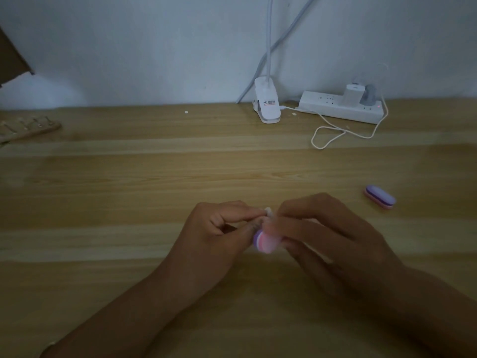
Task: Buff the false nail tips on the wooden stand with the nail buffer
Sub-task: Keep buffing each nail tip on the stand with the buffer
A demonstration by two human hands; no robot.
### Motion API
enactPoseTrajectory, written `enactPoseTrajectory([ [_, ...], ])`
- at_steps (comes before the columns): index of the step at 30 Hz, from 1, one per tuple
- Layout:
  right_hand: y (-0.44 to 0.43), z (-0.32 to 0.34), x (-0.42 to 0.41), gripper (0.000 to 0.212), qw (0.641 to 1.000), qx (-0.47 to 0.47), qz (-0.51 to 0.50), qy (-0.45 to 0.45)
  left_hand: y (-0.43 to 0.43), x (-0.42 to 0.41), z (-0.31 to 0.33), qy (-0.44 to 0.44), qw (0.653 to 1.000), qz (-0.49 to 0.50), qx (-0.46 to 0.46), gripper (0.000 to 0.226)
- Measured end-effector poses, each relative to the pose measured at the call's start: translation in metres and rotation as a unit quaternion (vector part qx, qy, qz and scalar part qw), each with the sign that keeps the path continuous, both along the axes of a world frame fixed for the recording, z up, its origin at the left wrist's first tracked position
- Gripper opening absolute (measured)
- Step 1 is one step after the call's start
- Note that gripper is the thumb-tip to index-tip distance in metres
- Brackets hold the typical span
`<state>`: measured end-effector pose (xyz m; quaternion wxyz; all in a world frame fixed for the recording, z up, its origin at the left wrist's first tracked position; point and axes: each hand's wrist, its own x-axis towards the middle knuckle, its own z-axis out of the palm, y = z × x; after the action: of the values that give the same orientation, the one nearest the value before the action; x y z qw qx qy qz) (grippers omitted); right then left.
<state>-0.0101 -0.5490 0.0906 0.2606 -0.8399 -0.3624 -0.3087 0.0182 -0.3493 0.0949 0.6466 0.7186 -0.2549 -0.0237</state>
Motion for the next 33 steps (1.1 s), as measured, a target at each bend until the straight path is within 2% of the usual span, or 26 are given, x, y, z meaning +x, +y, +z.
enactPoseTrajectory([
  [5,-0.010,0.007,0.007,0.017,0.999,-0.002,-0.050,-0.020,-0.002,0.001,-0.001,0.031,0.999,-0.017,-0.031,0.020],
  [9,0.001,0.001,0.000,0.020,1.000,0.018,0.009,-0.003,-0.005,-0.001,-0.001,0.042,0.997,-0.022,-0.061,0.029],
  [13,-0.011,0.007,0.007,0.018,0.998,0.000,-0.057,-0.024,-0.005,-0.001,-0.001,0.058,0.996,-0.027,-0.058,0.021],
  [18,0.000,0.002,-0.001,0.020,1.000,0.015,0.010,0.006,-0.005,-0.003,0.003,0.067,0.995,-0.038,-0.064,0.026],
  [22,-0.012,0.008,0.007,0.017,0.999,0.000,-0.035,-0.006,-0.006,-0.003,0.005,0.069,0.995,-0.043,-0.052,0.020],
  [26,-0.003,0.003,-0.003,0.019,1.000,0.008,0.014,0.008,-0.006,-0.005,0.009,0.071,0.994,-0.066,-0.057,0.018],
  [30,-0.011,0.009,0.005,0.017,1.000,-0.006,-0.025,-0.004,-0.004,-0.005,0.010,0.091,0.992,-0.082,-0.044,0.023],
  [33,-0.006,0.004,-0.001,0.018,1.000,0.006,0.005,-0.001,-0.003,-0.007,0.012,0.100,0.988,-0.104,-0.052,0.020],
])
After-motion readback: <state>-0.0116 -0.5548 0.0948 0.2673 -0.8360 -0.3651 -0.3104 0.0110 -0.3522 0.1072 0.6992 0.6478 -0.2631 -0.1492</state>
